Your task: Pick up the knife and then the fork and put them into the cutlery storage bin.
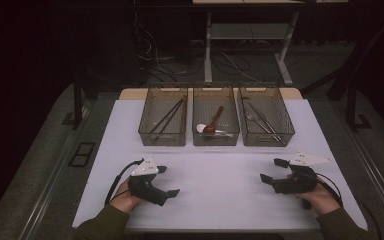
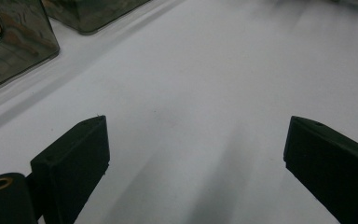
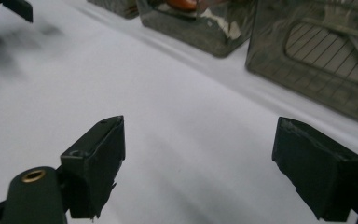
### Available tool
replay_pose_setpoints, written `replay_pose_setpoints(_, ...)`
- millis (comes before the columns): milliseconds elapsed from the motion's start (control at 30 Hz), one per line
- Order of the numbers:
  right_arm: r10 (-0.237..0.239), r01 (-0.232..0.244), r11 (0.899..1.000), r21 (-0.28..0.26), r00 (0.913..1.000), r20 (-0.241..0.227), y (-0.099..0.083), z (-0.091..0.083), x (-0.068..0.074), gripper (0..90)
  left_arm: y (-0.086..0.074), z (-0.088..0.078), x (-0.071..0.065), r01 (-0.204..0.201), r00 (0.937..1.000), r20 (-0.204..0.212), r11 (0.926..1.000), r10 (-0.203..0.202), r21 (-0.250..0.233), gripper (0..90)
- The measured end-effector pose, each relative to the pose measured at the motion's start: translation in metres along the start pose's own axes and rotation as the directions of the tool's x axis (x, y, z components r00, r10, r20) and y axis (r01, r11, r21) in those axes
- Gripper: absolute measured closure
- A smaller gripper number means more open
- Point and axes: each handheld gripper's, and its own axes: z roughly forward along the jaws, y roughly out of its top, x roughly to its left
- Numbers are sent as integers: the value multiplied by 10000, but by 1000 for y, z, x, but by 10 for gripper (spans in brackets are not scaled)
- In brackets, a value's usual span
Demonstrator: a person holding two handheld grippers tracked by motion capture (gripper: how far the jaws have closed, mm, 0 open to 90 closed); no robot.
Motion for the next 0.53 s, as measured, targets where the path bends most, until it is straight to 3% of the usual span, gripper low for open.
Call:
replay_pose_setpoints(300,27,-26,10000,70,9998,-202,-13,0,9,167,0,0,0,-39,10000,-10,10000,39,12,58)
replay_pose_setpoints(533,-198,198,9998,12,9996,-216,-12,-1,10,167,-1,1,0,-37,10000,9,10000,37,63,58)
